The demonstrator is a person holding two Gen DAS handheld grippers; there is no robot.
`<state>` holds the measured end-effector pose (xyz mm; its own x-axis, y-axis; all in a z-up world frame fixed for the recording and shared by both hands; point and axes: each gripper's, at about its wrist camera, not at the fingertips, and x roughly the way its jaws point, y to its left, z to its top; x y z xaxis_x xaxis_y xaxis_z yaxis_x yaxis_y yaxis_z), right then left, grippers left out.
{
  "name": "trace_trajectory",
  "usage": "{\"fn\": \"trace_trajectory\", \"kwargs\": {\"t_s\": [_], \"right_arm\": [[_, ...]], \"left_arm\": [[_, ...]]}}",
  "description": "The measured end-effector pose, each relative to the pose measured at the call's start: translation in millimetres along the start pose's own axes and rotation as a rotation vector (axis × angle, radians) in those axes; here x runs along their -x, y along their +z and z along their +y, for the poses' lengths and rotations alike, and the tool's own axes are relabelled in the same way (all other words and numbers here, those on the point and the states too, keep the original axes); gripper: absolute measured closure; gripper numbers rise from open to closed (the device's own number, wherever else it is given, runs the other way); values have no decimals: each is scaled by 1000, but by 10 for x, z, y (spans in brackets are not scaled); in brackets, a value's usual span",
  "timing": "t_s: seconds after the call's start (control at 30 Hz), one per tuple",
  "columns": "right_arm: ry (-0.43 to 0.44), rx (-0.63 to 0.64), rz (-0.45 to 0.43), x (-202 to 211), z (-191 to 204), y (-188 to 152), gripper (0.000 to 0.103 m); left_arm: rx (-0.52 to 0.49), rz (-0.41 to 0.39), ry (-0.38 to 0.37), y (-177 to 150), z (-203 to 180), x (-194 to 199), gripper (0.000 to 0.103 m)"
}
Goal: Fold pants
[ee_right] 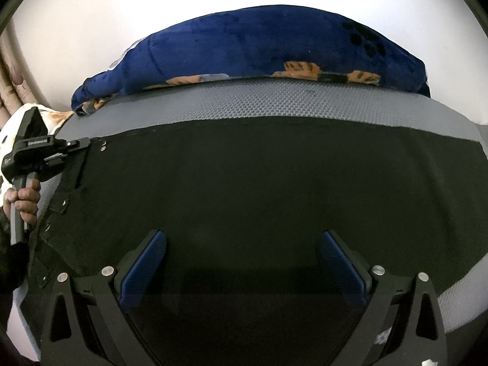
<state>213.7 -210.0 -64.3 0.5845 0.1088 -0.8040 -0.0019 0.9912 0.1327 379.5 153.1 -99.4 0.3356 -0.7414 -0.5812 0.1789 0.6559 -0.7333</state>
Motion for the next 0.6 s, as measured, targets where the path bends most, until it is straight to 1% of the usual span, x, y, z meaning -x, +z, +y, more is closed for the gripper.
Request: {"fn": "trace_trajectory", "kwargs": {"t_s": [0.07, 0.13, 0.27, 0.33, 0.4, 0.47, 0.57, 0.6], "right_arm": [[0, 16, -3, 6, -16, 38, 3], [4, 34, -1, 18, -41, 84, 3], [52, 50, 25, 14, -147, 185, 3], [88, 35, 39, 24, -235, 268, 3], [108, 47, 46, 35, -314, 378, 3], [131, 82, 58, 30, -369, 499, 3], [182, 170, 93, -22, -420, 707, 3], [217, 208, 108, -49, -430, 781, 3]], "left_arm": [[-50, -20, 39, -37, -100, 20, 92], [-90, -35, 58, -63, -204, 47, 92], [-132, -50, 65, -99, -357, 151, 94], [-167, -58, 70, -127, -473, 227, 94], [-200, -65, 63, -174, -593, 337, 94], [-229, -70, 57, -215, -715, 395, 95], [-270, -75, 37, -314, -920, 505, 95], [-277, -77, 37, -339, -971, 532, 95]]}}
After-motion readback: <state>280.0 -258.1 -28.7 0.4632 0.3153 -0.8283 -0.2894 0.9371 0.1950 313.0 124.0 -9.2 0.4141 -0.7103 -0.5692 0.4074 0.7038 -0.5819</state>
